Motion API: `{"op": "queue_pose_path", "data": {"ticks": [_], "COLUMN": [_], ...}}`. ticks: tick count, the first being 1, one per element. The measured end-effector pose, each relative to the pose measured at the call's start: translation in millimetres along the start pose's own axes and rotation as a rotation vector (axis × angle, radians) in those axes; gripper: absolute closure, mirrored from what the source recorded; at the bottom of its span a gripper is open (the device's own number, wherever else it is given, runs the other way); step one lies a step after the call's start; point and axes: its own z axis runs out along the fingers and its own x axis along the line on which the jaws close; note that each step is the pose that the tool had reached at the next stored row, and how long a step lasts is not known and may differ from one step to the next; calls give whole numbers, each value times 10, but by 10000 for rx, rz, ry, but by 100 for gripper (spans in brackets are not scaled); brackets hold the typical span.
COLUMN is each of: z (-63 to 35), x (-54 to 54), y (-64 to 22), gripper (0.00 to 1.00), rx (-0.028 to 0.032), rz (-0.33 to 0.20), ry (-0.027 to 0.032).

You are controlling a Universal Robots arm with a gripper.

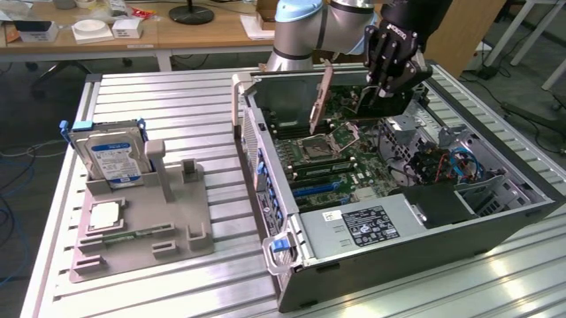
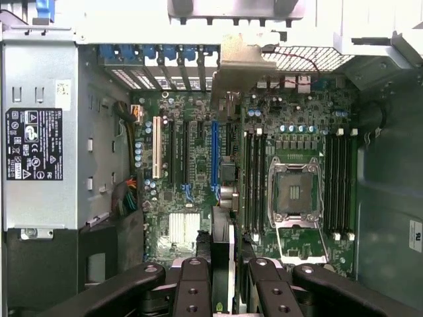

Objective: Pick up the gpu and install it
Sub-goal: 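Insert the gpu into the slot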

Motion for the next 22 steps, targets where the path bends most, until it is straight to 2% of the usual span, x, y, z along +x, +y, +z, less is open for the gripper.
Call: {"op": "queue_pose_path", "data": {"ticks": [2,3,5,6,7,12,14,18,22], "z": [1,0,9,18,33,123,151,197,249], "x": [0,0,-8,-13,-18,-51,-53,-53,-55], "y": [18,28,34,41,46,50,77,128,145], "gripper": [73,73,73,73,73,73,73,73,73], "rx": [5,54,256,323,338,338,337,337,340], "rz": [0,2,1,2,4,279,326,292,16], "ry": [1,3,-2,-2,-4,-11,-11,-9,-9]}}
